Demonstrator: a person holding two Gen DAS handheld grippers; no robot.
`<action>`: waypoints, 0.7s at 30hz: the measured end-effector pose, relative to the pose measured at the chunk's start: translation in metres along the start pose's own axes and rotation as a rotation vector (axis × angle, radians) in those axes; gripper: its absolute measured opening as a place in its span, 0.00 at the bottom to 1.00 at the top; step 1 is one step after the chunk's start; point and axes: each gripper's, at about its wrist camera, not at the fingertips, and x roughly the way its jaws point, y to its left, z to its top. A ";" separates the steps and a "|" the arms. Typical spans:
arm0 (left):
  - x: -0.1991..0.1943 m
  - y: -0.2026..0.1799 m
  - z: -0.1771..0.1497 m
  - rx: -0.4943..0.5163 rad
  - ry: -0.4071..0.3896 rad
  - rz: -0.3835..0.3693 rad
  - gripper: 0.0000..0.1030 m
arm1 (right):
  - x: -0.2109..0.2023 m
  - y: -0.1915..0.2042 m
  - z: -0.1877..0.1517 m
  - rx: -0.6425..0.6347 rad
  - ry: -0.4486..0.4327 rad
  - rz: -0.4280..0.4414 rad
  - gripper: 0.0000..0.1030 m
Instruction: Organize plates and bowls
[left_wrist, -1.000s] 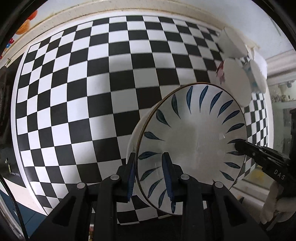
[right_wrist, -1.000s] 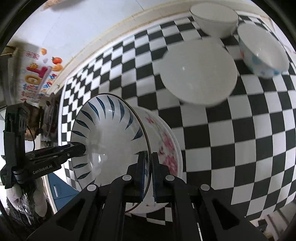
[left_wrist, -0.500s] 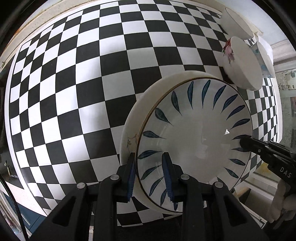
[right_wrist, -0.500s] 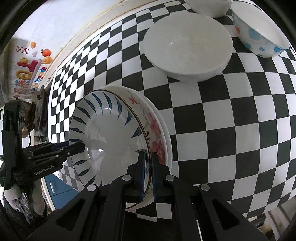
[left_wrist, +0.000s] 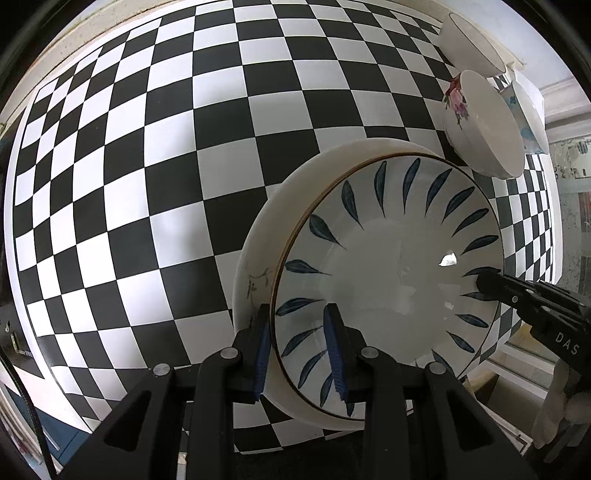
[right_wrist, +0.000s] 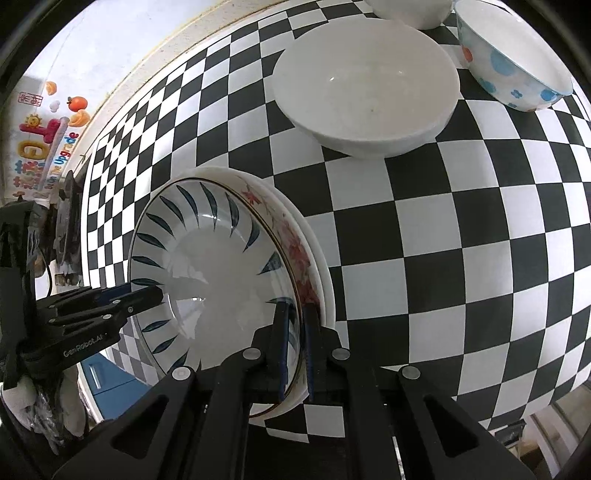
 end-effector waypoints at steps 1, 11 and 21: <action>-0.001 0.003 0.000 -0.006 0.001 -0.008 0.25 | 0.000 0.002 0.000 0.001 0.000 -0.005 0.12; -0.022 0.024 -0.006 -0.039 -0.027 -0.028 0.25 | 0.001 0.008 -0.007 0.046 0.015 -0.021 0.25; -0.118 0.023 -0.054 -0.013 -0.218 0.032 0.26 | -0.068 0.057 -0.045 -0.003 -0.130 -0.103 0.67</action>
